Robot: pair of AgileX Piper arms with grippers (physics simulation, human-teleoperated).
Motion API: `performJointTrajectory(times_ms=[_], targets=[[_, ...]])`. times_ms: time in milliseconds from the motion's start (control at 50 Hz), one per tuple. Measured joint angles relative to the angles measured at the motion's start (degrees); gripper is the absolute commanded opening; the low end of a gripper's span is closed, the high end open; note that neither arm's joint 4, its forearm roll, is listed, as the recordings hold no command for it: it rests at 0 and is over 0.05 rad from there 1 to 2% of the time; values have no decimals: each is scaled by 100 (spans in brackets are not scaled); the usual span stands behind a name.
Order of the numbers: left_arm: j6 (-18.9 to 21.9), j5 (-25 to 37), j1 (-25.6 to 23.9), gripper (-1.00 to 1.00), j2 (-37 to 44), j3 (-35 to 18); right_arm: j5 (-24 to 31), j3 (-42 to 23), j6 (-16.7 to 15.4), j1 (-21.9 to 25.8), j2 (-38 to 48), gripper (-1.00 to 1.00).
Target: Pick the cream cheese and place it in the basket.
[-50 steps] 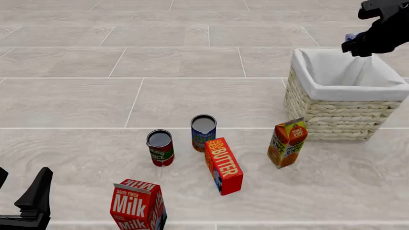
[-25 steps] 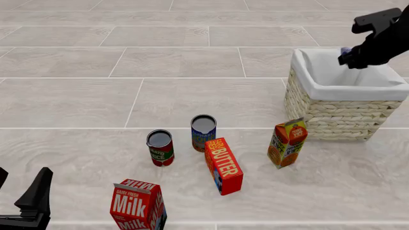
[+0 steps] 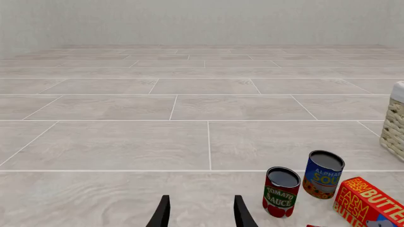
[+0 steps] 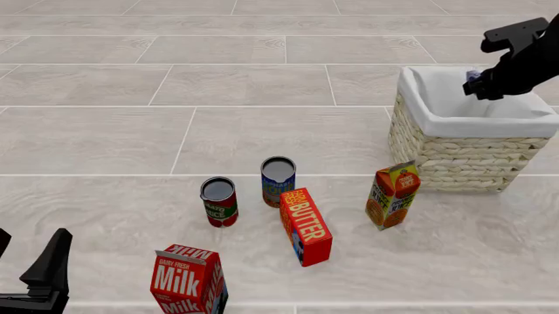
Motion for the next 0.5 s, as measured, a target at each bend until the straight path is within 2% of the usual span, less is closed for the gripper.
performJointTrajectory(times_ms=[220, 240, 500], targets=[[0, 0, 0, 100, 0, 0, -29, 35, -12, 19, 4, -100], [0, 0, 0, 100, 0, 0, -32, 38, -13, 18, 3, 100], [0, 0, 0, 100, 0, 0, -56, 13, 66, 23, -8, 100]])
